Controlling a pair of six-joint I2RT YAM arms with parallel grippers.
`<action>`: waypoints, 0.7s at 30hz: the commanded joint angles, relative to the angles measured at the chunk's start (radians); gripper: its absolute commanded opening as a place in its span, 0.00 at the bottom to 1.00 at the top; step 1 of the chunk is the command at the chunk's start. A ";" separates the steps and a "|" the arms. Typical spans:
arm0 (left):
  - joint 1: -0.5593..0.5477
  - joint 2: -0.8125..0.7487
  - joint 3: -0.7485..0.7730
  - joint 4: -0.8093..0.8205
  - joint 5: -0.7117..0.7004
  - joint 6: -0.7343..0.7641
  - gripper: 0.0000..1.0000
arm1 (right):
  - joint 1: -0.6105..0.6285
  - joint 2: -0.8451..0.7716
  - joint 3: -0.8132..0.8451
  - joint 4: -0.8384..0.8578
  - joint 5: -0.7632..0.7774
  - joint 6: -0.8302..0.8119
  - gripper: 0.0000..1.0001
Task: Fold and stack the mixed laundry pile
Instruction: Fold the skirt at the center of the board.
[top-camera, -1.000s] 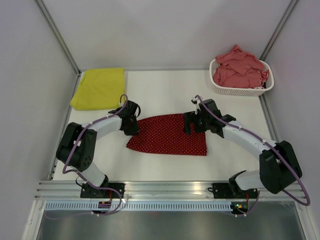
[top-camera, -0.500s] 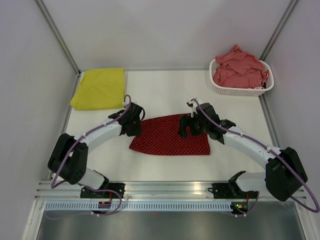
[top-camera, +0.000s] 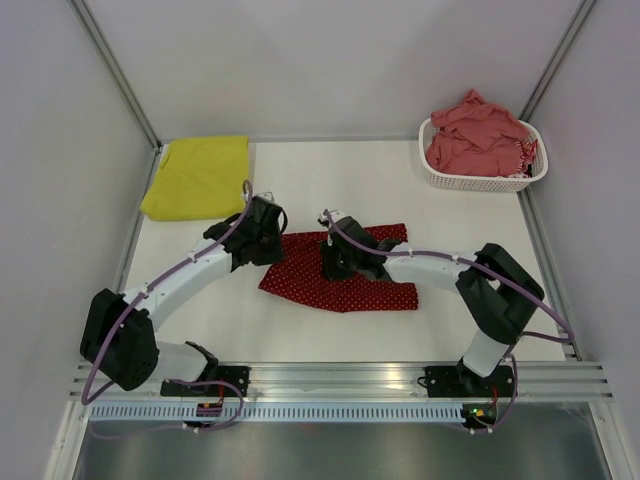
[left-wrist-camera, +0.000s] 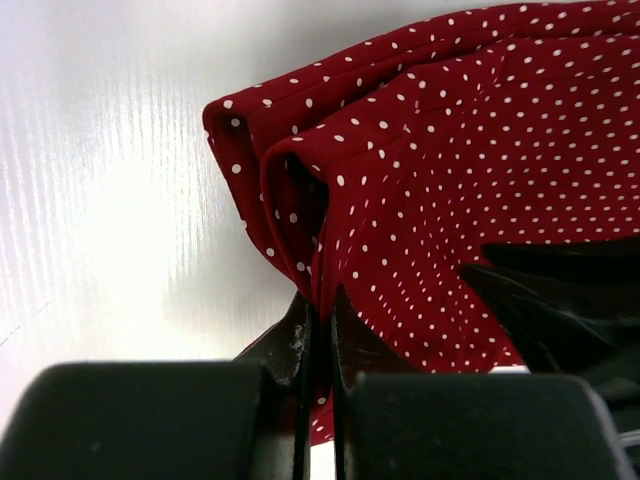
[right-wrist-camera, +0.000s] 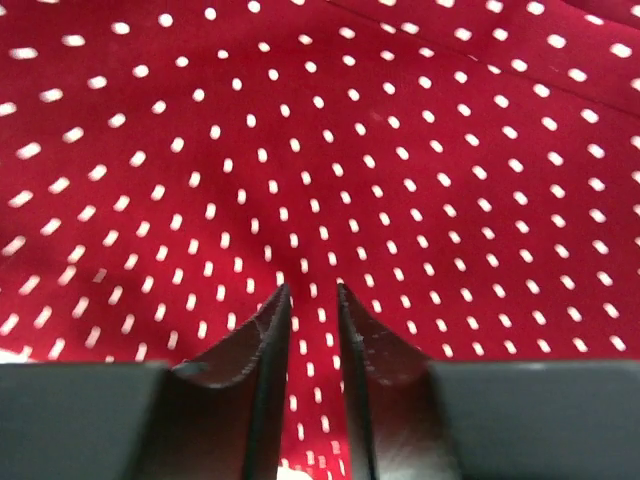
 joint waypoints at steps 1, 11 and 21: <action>-0.004 -0.073 0.075 -0.040 -0.022 -0.027 0.02 | 0.032 0.077 0.069 0.061 0.068 0.051 0.28; -0.004 -0.115 0.135 -0.143 -0.099 -0.023 0.02 | 0.132 0.186 0.187 0.032 0.088 0.068 0.33; -0.005 -0.110 0.158 -0.167 -0.091 -0.025 0.02 | 0.043 -0.055 0.038 -0.118 0.289 0.097 0.93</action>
